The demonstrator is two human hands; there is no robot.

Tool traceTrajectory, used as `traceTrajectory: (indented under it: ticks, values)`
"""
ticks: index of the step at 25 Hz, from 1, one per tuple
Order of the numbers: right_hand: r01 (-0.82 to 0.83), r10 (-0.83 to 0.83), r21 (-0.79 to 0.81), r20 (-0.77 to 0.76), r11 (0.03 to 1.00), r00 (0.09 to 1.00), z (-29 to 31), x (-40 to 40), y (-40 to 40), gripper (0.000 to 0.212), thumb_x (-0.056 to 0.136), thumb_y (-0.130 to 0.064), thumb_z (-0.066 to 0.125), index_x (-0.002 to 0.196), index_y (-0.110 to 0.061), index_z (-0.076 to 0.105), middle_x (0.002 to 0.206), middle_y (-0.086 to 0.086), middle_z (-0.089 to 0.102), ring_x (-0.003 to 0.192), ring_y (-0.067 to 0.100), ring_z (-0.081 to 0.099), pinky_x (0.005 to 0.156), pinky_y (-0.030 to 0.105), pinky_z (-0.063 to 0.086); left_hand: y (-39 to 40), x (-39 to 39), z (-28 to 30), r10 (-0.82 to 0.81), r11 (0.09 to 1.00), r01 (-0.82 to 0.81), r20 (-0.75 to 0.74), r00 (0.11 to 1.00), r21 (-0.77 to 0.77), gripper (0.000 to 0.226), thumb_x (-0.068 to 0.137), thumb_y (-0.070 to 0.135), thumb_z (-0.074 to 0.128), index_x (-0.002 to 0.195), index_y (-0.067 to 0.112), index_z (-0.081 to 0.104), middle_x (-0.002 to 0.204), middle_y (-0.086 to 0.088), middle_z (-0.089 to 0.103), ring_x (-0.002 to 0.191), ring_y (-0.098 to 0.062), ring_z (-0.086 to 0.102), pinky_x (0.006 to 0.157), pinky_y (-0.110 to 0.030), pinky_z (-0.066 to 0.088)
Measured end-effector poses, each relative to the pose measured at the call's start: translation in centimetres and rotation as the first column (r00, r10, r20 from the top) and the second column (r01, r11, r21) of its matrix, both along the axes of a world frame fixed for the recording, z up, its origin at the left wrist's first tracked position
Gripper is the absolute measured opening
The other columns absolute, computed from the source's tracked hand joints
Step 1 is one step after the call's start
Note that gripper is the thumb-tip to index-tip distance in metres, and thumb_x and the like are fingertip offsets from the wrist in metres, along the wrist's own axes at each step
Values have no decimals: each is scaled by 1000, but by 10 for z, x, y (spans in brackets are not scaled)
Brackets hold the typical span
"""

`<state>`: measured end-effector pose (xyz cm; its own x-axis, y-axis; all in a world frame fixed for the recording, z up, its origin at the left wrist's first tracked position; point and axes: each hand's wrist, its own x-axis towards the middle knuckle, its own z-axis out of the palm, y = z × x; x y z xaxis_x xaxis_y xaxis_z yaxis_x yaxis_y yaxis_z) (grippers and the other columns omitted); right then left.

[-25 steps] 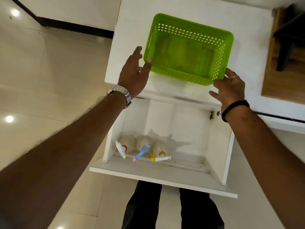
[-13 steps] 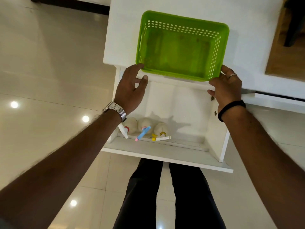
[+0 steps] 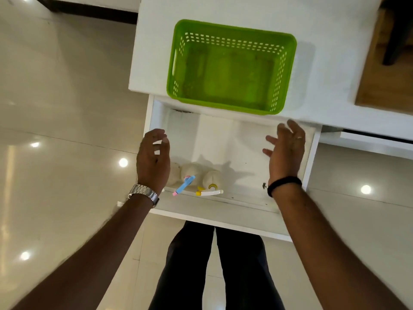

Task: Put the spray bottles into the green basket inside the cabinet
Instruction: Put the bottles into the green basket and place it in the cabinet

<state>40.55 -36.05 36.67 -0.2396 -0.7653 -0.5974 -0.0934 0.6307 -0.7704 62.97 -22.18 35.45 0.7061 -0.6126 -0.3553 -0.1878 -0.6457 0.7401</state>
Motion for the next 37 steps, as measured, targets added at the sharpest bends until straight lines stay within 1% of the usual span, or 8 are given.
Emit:
traceTrajectory:
  ticks: [6,10,12,14,17,23,29,37]
  values:
    - [55,-70,-222,-62,973,996,17,-1,-63,23,96,-28,57,120,-29,56,118,-3,66,94,11,70,82,39,57,-35,-7,17,4,997,-6,-24,1000,-74,12,97,32,50,103,29,60,104,5,72,90,-20,70,75,-33,57]
    - [-160,152,-62,-109,985,982,-17,-16,3,15,90,-25,60,104,-28,66,102,0,72,79,10,66,73,32,50,-21,-12,-15,-478,837,476,-63,876,271,20,94,35,53,111,27,61,106,4,72,93,-17,70,83,-36,57]
    - [-628,633,104,-234,771,738,-55,-18,62,26,92,-20,62,117,-24,66,112,1,70,93,12,67,87,34,52,5,-22,-47,-715,510,704,-212,667,494,41,97,37,52,136,25,49,128,-4,63,114,-26,64,96,-40,51]
    - [-913,946,287,-230,291,230,-94,-15,116,52,93,-20,60,143,-26,51,146,3,51,122,24,58,104,39,46,37,-32,-76,-838,171,752,-308,450,636,63,98,40,48,155,26,24,148,-8,45,127,-32,55,105,-47,43]
    - [-903,969,429,-213,-18,-121,-141,-10,156,69,95,-18,55,156,-39,30,168,1,19,131,33,50,106,45,46,66,-42,-112,-863,141,686,-251,439,714,77,97,35,50,159,21,7,150,-11,40,117,-36,62,99,-48,48]
    - [-929,944,322,-322,183,74,-133,-5,144,42,102,-32,54,144,-29,54,153,-4,50,128,26,58,104,39,48,58,-43,-99,-828,431,666,-25,560,609,30,95,7,44,121,20,48,109,-3,70,85,-31,70,72,-40,54]
    - [-917,790,39,-523,398,321,35,11,83,26,91,-45,63,112,-32,70,104,-11,73,92,13,67,79,34,56,7,-16,57,-846,519,734,139,515,438,26,98,32,47,122,29,56,99,7,71,85,-21,70,68,-37,55]
    - [-757,253,-548,-723,356,642,216,53,-60,25,100,-42,57,100,-20,69,86,10,69,83,11,56,74,6,37,-97,58,245,-567,696,712,678,467,92,27,95,39,53,119,31,62,69,6,64,54,-21,58,55,-33,51]
